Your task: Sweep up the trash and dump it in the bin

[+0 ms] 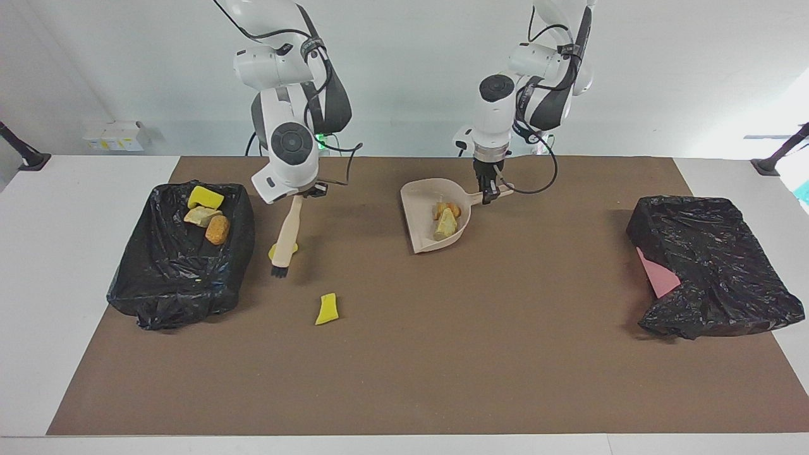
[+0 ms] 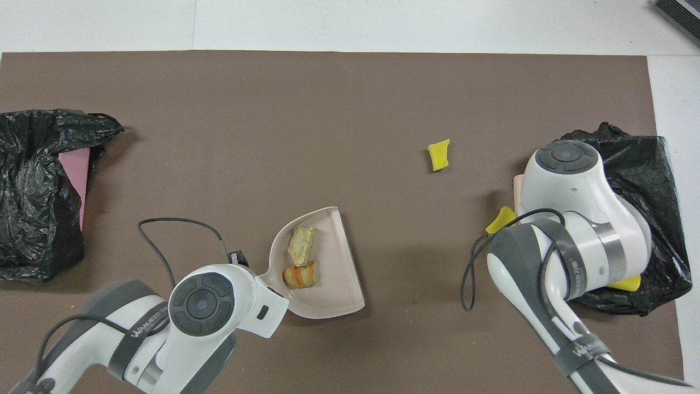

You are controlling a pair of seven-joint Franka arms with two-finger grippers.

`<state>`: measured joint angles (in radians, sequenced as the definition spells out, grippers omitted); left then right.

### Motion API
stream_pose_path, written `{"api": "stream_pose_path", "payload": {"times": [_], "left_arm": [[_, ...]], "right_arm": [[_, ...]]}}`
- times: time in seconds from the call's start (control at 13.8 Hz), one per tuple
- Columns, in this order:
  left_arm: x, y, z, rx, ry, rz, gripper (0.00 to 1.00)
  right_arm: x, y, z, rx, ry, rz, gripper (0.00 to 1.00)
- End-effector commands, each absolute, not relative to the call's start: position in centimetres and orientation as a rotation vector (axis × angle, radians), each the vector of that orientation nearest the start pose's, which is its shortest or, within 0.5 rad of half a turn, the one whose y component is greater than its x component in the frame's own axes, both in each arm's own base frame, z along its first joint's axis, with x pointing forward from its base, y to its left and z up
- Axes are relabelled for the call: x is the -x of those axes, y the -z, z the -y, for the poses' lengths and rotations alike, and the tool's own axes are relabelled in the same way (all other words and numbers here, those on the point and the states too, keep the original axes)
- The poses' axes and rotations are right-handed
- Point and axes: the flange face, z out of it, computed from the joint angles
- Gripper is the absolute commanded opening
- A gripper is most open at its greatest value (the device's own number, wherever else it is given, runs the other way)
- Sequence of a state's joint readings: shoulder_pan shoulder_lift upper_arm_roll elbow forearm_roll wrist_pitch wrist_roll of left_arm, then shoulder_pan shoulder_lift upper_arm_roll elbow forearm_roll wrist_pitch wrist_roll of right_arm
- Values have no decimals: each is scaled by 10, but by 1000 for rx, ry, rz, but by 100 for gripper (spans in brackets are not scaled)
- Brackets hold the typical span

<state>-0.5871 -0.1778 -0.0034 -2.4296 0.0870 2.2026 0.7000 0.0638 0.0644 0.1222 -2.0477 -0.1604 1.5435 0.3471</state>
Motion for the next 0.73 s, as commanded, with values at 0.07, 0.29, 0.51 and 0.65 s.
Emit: {"api": "stream_pose_path", "payload": {"times": [0.07, 0.29, 0.51, 0.65], "left_arm": [[-400, -380, 264, 2456, -93, -1863, 0], [-394, -373, 266, 2514, -157, -1773, 0], [-388, -374, 268, 2541, -222, -1691, 0], [-386, -372, 272, 2496, -228, -1707, 0]], "right_arm": [[-465, -367, -49, 3318, -928, -77, 0], [-457, -343, -56, 3312, -925, 2, 0], [-463, -337, -77, 3295, -863, 64, 0], [-473, -342, -108, 3247, -816, 97, 0]]}}
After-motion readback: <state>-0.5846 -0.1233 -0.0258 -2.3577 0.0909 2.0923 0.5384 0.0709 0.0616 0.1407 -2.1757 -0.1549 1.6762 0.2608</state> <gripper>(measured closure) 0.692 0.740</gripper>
